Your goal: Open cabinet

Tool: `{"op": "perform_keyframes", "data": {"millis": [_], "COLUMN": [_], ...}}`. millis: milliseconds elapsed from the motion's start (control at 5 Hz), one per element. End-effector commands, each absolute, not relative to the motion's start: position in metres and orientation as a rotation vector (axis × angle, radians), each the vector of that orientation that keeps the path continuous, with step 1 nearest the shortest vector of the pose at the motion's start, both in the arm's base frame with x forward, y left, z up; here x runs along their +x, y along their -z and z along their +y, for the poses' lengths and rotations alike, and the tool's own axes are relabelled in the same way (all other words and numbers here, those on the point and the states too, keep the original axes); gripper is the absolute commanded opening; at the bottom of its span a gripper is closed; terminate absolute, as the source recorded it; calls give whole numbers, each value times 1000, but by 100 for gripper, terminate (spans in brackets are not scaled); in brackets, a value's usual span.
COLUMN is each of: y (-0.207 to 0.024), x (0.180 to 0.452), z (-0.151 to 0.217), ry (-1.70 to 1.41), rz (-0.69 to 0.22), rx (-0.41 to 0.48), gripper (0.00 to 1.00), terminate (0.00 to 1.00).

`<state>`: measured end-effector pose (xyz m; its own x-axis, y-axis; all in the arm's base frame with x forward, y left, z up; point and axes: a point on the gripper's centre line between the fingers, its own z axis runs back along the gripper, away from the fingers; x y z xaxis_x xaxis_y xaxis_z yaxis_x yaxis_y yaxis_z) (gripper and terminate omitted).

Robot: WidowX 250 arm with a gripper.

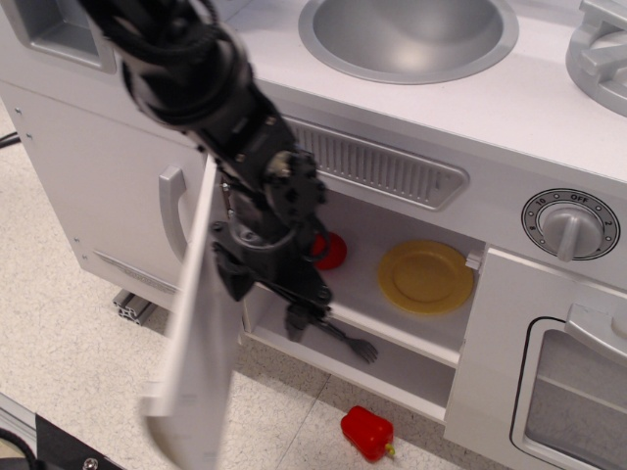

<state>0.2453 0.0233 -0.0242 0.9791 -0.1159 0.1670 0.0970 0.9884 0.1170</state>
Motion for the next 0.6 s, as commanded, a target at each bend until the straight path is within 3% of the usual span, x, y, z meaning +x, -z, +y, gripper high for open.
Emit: {"op": "perform_keyframes", "data": {"millis": [0, 200, 400], "y": [15, 15, 15], "x": [250, 250, 250], "z": [49, 49, 49], "ry": [79, 79, 79], "rz": [-206, -206, -206], "rx": [147, 147, 147], "gripper": [100, 100, 100], "terminate": [0, 0, 100]}}
